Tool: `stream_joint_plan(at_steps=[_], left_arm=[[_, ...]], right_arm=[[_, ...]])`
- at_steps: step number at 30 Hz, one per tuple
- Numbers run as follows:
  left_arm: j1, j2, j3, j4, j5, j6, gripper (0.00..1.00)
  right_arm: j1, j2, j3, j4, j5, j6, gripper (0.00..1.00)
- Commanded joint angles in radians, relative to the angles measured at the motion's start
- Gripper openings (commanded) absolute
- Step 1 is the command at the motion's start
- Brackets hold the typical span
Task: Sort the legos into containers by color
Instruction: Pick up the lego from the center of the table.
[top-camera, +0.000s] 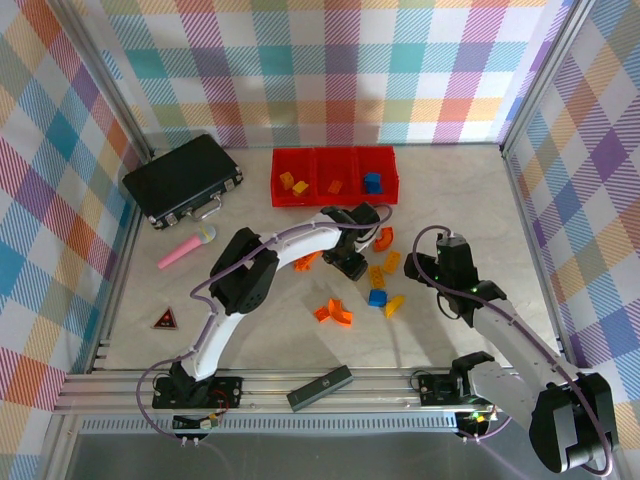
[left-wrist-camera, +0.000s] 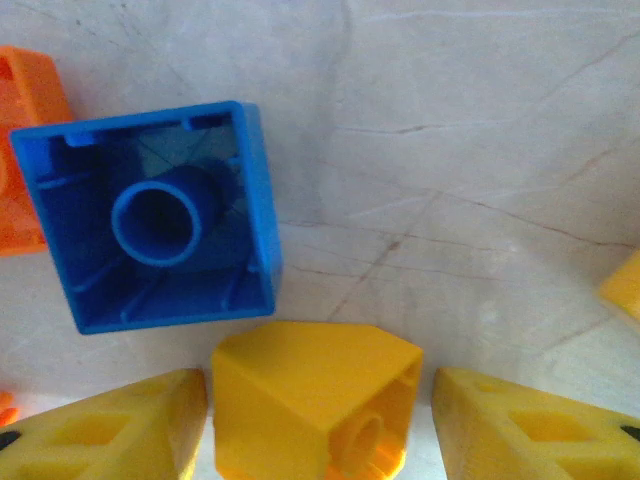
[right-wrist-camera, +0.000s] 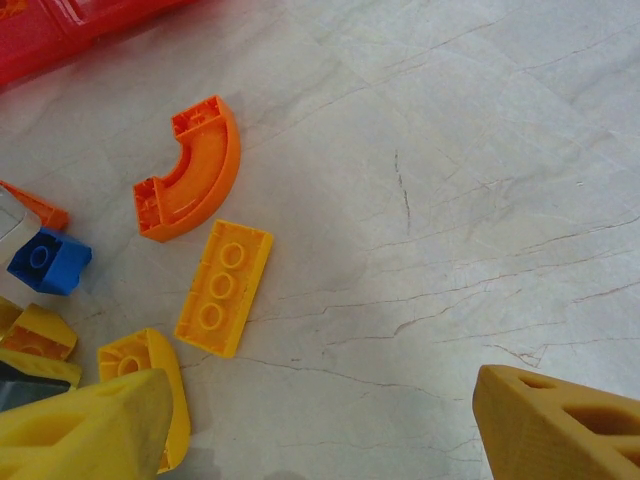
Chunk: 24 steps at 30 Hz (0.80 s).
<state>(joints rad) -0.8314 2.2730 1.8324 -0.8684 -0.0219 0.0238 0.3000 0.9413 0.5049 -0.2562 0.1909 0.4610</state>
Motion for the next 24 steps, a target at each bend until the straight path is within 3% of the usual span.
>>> stream_joint_plan(at_steps=[1,8,15,24], left_arm=[[-0.014,0.028,0.021,-0.050,-0.001,0.018,0.59],[-0.015,0.012,0.021,-0.051,-0.013,0.014,0.48],[0.002,-0.068,0.023,-0.047,-0.004,-0.014,0.48],[0.119,-0.171,0.060,-0.052,-0.022,-0.039,0.49]], right_arm=[[-0.008,0.005,-0.006,-0.012,0.010,0.013,0.79],[-0.008,0.011,-0.006,-0.010,0.007,0.012,0.79],[-0.009,0.008,-0.006,-0.010,0.007,0.012,0.79],[-0.009,0.008,-0.009,-0.007,0.001,0.011,0.79]])
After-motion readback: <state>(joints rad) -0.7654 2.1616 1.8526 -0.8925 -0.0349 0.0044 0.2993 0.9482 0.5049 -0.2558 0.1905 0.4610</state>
